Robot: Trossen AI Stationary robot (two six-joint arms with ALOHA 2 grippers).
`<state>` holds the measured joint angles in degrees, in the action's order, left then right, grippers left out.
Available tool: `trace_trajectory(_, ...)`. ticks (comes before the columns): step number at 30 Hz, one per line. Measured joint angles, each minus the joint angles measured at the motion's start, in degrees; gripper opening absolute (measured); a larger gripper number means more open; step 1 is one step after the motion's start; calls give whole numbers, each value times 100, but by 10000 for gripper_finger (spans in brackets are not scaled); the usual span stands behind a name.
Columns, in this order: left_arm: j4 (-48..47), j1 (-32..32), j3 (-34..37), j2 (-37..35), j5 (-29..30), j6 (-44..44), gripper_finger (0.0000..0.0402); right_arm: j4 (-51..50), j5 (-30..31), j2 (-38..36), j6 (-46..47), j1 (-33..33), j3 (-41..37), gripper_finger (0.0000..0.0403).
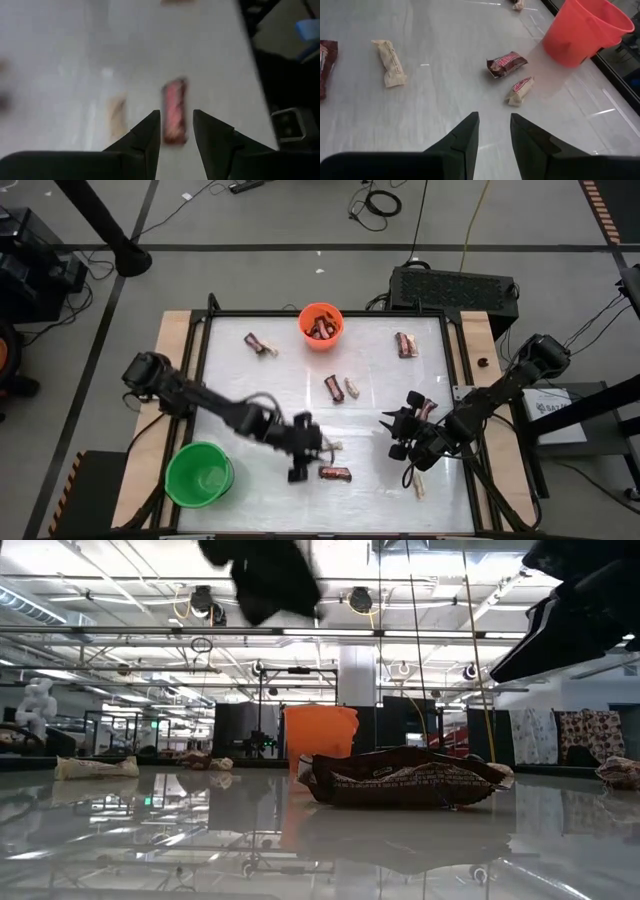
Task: Sort candy by brand, put in halloween buckets
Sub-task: Put the brown chocolate bar into the orange bucket
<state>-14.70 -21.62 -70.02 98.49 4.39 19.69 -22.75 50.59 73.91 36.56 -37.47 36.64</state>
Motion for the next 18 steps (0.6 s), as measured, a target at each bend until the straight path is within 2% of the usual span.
trace_trajectory(5,1332,-713,6,324,1305,-772,123,71,4,0,0,0,0,105)
trace_trajectory(9,2438,-932,6,773,2297,-1616,123,152,7,0,0,0,0,105)
trace_trajectory(11,3124,-920,6,1052,2348,-1941,123,197,9,0,2,0,0,105)
trace_trajectory(14,3815,-853,6,1429,2129,-2298,123,240,9,0,2,0,0,105)
trace_trajectory(18,4103,-716,-45,1725,1942,-2295,123,242,7,0,20,0,0,105)
